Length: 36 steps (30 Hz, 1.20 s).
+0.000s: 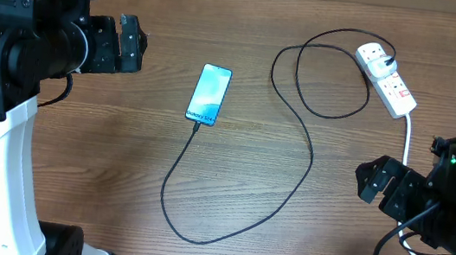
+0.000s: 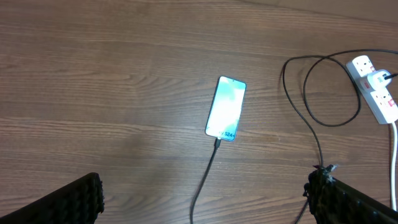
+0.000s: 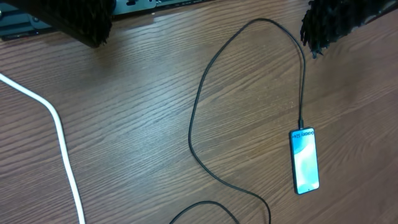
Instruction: Plug charger to phone and switch on socket
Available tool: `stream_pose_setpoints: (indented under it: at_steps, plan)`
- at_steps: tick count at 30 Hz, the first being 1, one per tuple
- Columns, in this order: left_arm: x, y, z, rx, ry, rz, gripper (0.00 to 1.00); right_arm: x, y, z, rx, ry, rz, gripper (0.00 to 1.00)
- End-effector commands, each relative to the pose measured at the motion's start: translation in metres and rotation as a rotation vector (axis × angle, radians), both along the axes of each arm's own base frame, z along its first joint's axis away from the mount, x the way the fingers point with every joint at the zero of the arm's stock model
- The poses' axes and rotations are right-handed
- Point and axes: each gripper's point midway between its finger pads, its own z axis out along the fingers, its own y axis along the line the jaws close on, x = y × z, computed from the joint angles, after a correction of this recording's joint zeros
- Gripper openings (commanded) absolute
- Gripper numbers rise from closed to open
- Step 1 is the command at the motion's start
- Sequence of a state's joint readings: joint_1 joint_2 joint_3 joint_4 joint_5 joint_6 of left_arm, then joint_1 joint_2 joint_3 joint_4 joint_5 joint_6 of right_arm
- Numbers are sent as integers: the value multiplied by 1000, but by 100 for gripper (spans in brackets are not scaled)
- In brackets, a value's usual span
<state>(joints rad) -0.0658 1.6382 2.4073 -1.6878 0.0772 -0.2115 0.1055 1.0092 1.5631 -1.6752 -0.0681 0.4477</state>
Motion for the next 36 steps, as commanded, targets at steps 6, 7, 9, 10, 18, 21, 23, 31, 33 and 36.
stream_pose_setpoints:
  at_steps: [6, 7, 9, 10, 18, 21, 23, 31, 33, 36]
  plan:
    - [-1, -1, -1, -7, 5, 14, 100, -1, 1, 0, -1, -5, 16, 100]
    - [-1, -1, -1, -7, 5, 14, 100, -2, 1, -1, -1, -2, 16, 100]
    - [-1, -1, -1, -7, 5, 14, 100, -2, 1, -1, -2, 2, 16, 100]
    - [-1, -1, -1, -7, 5, 14, 100, -3, 1, -1, -2, 5, 16, 100]
    - [-1, -1, -1, -7, 5, 14, 100, -3, 1, -1, -9, 0, 23, 100]
    - [-1, -1, -1, -7, 5, 14, 99, -3, 1, 1, -24, -19, 53, 100]
    - [-1, -1, -1, -7, 5, 14, 99, -3, 1, 2, -24, -29, 54, 100]
    - [-1, -1, -1, -7, 5, 14, 99, 2, 2, -4, -32, -107, 79, 100]
    - [-1, -1, -1, -7, 5, 14, 100, 4, 2, -9, -36, -163, 97, 100]
    - [-1, -1, -1, -7, 5, 14, 100, 6, 3, -17, -43, -250, 111, 100]
